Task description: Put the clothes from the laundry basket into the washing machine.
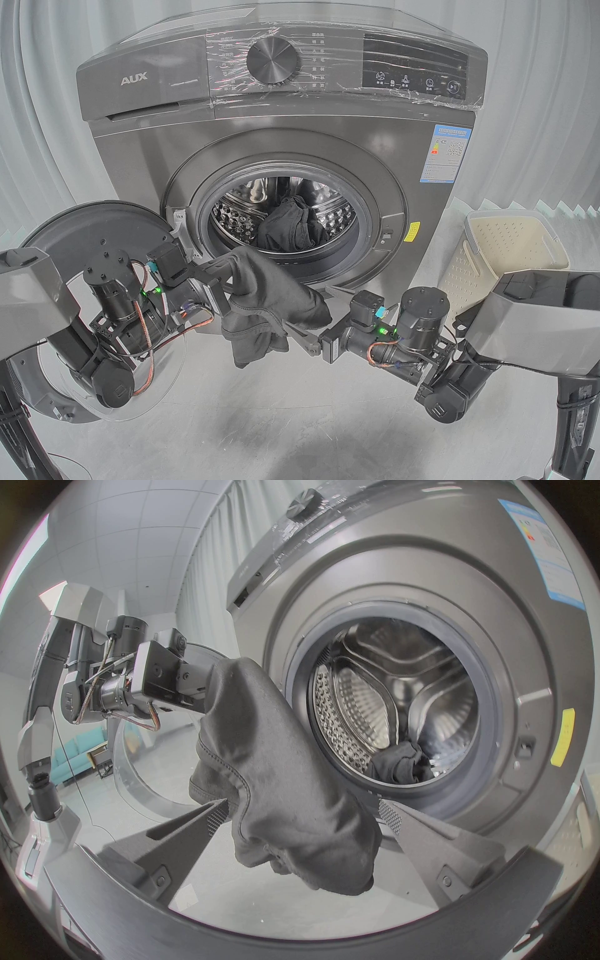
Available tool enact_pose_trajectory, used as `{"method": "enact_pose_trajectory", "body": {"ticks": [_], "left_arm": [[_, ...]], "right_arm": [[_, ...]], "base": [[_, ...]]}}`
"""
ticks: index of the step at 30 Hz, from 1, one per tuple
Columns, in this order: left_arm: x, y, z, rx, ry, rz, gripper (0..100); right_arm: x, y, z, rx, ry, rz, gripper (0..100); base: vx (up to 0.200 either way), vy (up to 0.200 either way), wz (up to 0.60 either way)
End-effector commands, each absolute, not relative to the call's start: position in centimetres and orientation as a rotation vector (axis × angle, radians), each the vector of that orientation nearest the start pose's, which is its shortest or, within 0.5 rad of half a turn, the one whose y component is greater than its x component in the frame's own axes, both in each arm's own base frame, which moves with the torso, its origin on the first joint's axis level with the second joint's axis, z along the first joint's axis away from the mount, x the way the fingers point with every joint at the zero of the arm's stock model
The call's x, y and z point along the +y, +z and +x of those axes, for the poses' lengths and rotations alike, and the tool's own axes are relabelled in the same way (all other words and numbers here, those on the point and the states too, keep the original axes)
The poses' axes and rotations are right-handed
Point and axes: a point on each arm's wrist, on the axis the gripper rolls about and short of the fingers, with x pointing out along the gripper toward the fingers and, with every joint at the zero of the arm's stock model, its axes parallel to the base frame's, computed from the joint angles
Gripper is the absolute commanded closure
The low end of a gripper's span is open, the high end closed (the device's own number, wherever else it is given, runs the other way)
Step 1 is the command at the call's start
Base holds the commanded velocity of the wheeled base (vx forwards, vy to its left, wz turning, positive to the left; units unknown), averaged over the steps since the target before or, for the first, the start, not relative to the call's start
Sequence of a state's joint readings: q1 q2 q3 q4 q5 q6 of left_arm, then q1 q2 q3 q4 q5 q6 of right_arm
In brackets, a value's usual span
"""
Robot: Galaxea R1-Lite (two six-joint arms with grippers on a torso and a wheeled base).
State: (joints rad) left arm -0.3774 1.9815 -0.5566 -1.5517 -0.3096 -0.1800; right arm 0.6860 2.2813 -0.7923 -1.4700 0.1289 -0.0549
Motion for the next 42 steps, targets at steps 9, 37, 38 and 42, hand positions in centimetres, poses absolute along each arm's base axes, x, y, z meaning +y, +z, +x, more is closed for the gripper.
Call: {"method": "enact_pose_trajectory", "body": {"ticks": [9,37,38,42], "left_arm": [[-12.5,13.3,30.1,-0.102,-0.674,-0.192,100],[-12.0,13.7,30.6,-0.114,-0.631,-0.222,100],[-12.0,13.7,30.6,-0.113,-0.633,-0.222,100],[-11.9,13.5,30.7,-0.108,-0.629,-0.221,100]], "right_arm": [[25.6,6.8,30.3,-0.063,0.843,-0.068,0],[26.5,3.7,32.2,-0.01,0.735,-0.078,0],[26.4,3.6,32.1,-0.006,0.735,-0.076,0],[26.1,3.2,30.7,0.044,0.752,-0.046,0]], "base": [[0.0,0.0,0.0],[0.0,0.0,0.0],[0.0,0.0,0.0],[0.0,0.0,0.0]]}}
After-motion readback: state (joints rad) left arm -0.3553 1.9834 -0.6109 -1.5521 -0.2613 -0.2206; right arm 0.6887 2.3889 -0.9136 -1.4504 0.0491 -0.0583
